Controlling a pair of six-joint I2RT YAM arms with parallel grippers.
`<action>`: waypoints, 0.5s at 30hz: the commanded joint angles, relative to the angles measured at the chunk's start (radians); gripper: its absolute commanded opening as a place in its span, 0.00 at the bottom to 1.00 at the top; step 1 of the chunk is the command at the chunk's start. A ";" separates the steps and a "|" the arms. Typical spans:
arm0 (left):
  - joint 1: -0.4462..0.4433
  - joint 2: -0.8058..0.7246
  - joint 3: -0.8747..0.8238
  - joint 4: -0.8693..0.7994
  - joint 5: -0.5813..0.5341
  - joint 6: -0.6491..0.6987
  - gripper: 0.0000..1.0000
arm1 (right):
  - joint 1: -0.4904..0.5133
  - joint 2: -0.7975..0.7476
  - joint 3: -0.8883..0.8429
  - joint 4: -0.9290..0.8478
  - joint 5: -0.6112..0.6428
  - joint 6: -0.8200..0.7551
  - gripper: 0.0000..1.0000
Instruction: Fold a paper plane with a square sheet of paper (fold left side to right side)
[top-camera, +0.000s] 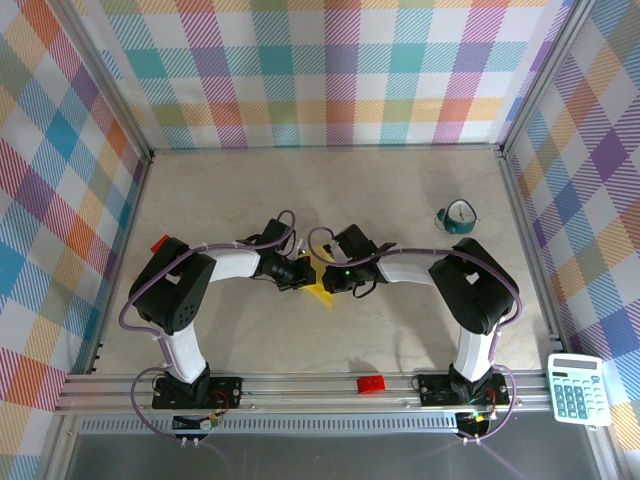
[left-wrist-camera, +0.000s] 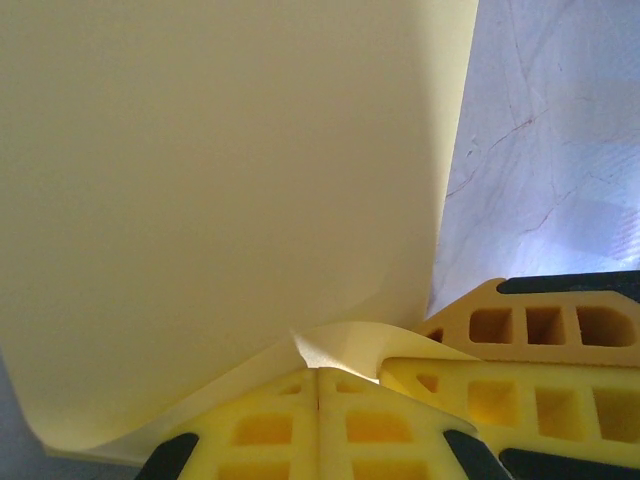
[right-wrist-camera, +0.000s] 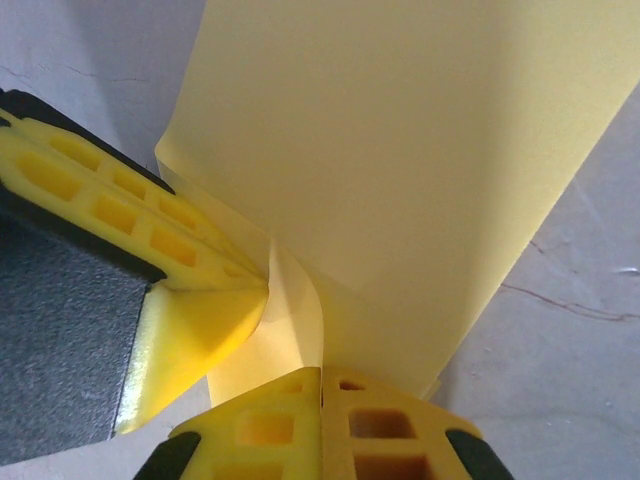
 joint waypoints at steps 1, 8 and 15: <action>-0.009 0.030 -0.033 -0.049 -0.059 0.020 0.02 | -0.010 0.046 -0.012 -0.070 0.028 0.006 0.00; -0.009 0.035 -0.042 -0.067 -0.082 0.024 0.01 | -0.025 0.003 0.017 -0.059 -0.004 0.024 0.07; -0.009 0.036 -0.041 -0.072 -0.090 0.025 0.01 | -0.075 -0.081 0.023 -0.078 -0.028 0.037 0.24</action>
